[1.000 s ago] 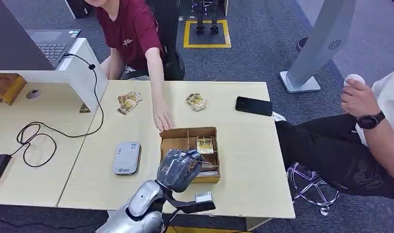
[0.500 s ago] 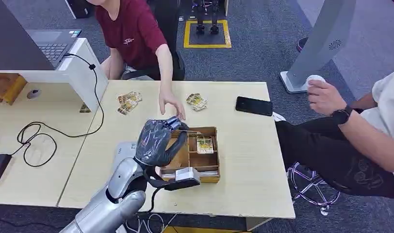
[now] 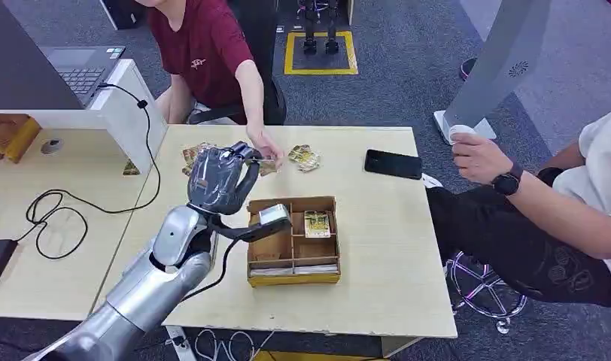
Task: Pass the card to the sensor for recognition and then transmit it.
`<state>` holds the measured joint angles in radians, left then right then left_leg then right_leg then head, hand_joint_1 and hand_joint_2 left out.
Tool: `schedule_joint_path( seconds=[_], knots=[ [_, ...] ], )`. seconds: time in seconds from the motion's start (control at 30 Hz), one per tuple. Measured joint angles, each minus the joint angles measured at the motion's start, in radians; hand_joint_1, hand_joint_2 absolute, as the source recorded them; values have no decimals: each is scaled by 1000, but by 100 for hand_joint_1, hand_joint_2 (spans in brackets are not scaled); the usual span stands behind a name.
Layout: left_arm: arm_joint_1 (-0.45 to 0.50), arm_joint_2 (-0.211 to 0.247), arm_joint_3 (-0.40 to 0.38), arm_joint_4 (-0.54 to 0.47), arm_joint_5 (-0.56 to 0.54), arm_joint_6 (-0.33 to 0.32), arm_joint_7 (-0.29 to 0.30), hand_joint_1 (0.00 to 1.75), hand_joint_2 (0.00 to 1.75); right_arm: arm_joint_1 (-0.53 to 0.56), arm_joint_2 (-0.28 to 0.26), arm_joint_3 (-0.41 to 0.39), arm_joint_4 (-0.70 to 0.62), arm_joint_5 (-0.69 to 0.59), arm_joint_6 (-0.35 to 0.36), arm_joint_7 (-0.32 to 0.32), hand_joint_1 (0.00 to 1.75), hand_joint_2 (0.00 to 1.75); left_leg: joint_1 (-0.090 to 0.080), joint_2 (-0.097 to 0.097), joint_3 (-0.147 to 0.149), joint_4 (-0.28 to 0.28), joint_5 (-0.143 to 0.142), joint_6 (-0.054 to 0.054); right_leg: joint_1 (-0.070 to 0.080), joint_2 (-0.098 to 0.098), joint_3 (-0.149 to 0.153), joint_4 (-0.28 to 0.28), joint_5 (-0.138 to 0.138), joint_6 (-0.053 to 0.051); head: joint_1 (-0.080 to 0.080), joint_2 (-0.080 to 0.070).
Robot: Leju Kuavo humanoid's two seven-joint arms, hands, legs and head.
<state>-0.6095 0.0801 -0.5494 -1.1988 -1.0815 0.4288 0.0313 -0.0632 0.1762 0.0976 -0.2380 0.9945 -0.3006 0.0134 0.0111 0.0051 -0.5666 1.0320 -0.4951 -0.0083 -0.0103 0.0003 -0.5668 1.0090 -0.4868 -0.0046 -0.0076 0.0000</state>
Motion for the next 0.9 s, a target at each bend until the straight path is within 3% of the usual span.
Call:
schedule_joint_path(
  seconds=[0.2, 0.63, 0.67, 0.7, 0.9],
  knots=[
    [-45, -8, 41, 125, -17, 9, 13, 175, 175, 0, -3, 10, -1, 0, 0, 0, 0, 0, 0, 0, 0, 0, 1, 0, 0, 0, 0, 0, 0, 0, 0, 0],
    [-51, -8, 79, 193, 2, 11, -4, 173, 175, 1, -5, 25, -4, -14, -3, -1, 0, 0, 0, 0, -1, 0, 1, 0, 0, 0, 0, 0, 0, 0, 0, 0],
    [-51, -8, 80, 196, 3, 11, -5, 154, 175, 1, -5, 25, -4, -13, -3, -1, 0, 0, 0, 0, -1, 0, 1, 0, 0, 0, 0, 0, 0, 0, 0, 0],
    [-51, -8, 81, 198, 4, 11, -6, 5, 175, 1, -5, 26, -4, -13, -3, -1, 0, 0, 0, 0, -1, 0, 1, 0, 0, 0, 0, 0, 0, 0, 0, 0],
    [-51, -7, 98, 209, 14, 19, -2, 0, 175, 1, -6, 29, -4, -17, -5, -1, 0, 0, 0, 0, -1, 0, 1, 0, 0, 0, 0, 0, 0, 0, 0, 0]
  ],
)
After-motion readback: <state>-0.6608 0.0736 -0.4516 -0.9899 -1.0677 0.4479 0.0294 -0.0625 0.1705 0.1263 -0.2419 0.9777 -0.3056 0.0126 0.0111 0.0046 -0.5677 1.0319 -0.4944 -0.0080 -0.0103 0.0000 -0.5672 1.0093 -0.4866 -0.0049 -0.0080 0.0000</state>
